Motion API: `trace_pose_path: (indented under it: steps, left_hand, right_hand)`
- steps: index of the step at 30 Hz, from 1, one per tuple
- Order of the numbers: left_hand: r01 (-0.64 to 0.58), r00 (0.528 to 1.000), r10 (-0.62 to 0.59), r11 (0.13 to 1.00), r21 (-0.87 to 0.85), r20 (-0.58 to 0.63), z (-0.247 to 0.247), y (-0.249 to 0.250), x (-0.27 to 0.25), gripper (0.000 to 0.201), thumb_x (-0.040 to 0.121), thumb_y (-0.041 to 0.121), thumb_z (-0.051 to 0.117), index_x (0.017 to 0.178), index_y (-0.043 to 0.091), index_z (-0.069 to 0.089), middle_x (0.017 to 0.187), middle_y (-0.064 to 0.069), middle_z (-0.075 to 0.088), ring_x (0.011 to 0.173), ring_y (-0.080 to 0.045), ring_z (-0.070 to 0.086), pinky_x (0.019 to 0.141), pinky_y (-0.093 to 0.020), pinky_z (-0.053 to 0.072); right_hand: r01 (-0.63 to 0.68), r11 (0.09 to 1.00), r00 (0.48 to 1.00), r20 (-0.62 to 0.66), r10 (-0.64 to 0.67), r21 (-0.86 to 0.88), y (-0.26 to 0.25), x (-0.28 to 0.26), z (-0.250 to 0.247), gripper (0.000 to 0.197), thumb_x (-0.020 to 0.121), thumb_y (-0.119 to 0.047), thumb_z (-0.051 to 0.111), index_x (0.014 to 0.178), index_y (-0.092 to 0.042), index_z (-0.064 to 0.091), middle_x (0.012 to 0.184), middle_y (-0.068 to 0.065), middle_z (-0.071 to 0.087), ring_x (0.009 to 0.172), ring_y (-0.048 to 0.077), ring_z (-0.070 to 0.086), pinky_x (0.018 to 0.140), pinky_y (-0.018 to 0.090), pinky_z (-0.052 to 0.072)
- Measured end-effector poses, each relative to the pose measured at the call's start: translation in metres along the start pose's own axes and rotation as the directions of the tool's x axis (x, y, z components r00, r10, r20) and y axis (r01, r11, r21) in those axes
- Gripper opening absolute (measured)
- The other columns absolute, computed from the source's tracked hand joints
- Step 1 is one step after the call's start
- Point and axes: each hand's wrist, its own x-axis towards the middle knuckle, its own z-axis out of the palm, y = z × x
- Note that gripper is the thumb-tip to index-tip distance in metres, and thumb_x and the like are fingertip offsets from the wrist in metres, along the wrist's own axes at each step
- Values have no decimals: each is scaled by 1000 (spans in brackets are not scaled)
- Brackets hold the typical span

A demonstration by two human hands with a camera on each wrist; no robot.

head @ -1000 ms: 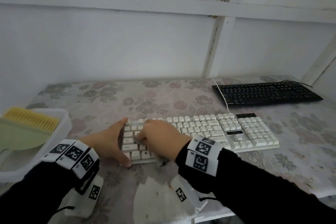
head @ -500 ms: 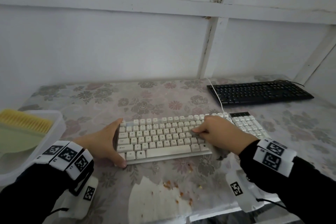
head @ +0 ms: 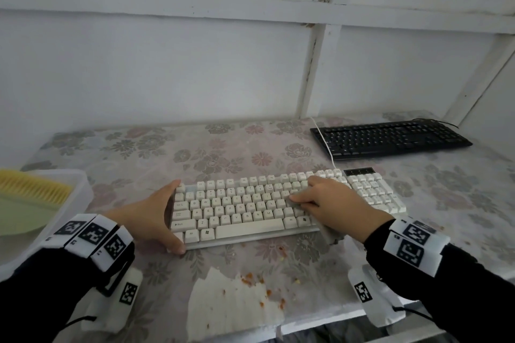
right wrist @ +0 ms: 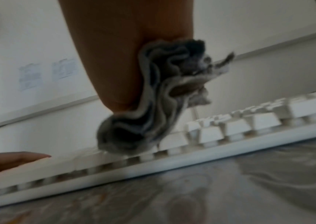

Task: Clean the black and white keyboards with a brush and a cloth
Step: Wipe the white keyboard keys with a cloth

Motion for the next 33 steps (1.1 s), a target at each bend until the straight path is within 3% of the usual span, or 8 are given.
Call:
trace_pose_path:
  steps: [8,14,17,20,23,28,33]
  left_hand:
    - [9,1000,-9,1000,14,-2,-1,-1,2,176,8,69,83,151,25,-9,155,4,20,138,-14,27,115,-33,25]
    - [12,1000,-12,1000,8,3,0,2,1,176,7,68,83,151,23,-9,155,4,19,138,-14,26,114,-30,25]
    - [7,1000,-7,1000,6,0,0,1,1,176,7,68,83,151,23,-9,155,4,20,138,-13,27,114,-30,25]
    - [1,1000,-1,1000,4,-6,0,1,0,177,6,69,82,151,23,-8,154,5,20,137,-13,27,113,-29,26]
    - [6,1000,-6,1000,12,-11,0,2,-1,178,4,70,80,151,23,-8,154,4,21,136,-13,28,110,-27,26]
    - [14,1000,-13,1000,25,-5,0,4,-3,177,4,71,79,151,24,-8,155,4,19,137,-13,28,109,-26,26]
    - [13,1000,-13,1000,14,-7,1,3,-2,176,6,69,81,151,26,-8,155,5,20,137,-13,28,110,-28,26]
  right_hand:
    - [-81,993,996,26,83,-84,40,-18,-9,29,98,-45,42,116,-41,64,75,-13,34,75,11,46,53,15,24]
    - [-124,992,992,-21,124,6,41,-17,-23,29,95,-45,47,114,-38,67,78,-11,41,71,6,44,55,15,26]
    - [-57,998,998,-37,58,31,13,-4,-26,31,94,-50,44,115,-40,65,79,-11,40,71,5,43,55,15,23]
    - [78,994,996,29,-81,76,-23,9,-16,29,95,-47,46,117,-41,64,80,-11,38,74,8,44,57,16,26]
    - [144,989,986,88,-142,-18,-36,13,-7,32,97,-47,40,118,-41,63,84,-5,38,78,14,45,58,25,31]
    - [66,998,995,73,-64,-18,-8,0,-8,32,97,-49,39,113,-41,65,80,-8,38,74,11,47,53,15,24]
    - [-32,999,998,53,30,31,17,-8,-9,31,94,-52,42,115,-44,64,77,-12,37,71,6,43,55,14,25]
